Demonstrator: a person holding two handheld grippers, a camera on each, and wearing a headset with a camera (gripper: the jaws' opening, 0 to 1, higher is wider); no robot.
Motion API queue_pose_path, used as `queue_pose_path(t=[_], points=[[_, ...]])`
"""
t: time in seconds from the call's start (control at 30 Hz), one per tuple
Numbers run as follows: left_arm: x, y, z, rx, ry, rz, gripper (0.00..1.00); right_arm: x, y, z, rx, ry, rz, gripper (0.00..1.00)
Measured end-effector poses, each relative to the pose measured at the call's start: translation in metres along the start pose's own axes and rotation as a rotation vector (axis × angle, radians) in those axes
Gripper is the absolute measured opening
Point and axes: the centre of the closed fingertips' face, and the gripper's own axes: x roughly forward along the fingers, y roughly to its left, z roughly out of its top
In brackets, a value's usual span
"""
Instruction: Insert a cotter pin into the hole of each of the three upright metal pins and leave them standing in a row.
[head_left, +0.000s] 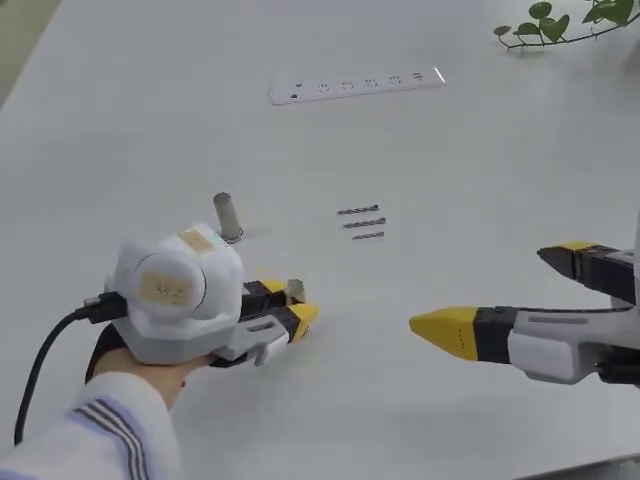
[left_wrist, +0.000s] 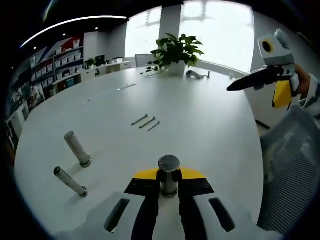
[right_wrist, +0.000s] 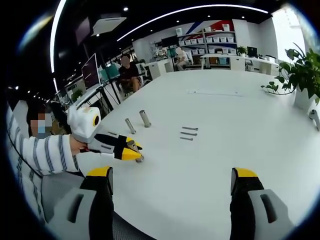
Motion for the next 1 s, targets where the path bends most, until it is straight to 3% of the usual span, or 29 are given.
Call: queue_pose_path(t=[0.27, 0.53, 0.77, 1.0], points=[[0.003, -0.0022, 0.0009, 0.017, -0.004, -0.014, 0.1, -0.0007, -0.0013, -0.0011, 0.001, 0.004, -0.003, 0.97], [0.0017, -0.0049, -0.0004, 0.081, -0.012, -0.039, 0.1, -0.0009, -0.001, -0.0023, 0.0, 0.007, -0.003, 0.96], [0.0018, -0.0051, 0.0, 0.078, -0.016, -0.027, 0.1, -0.0007, 0.0007, -0.0031, -0.003, 0.01, 0.002, 0.96], [-0.0023, -0.004, 0.0086, 0.03, -0.049, -0.042, 0.13, 0.0002, 0.0002, -0.0016, -0.008, 0.009, 0.006, 0.96]])
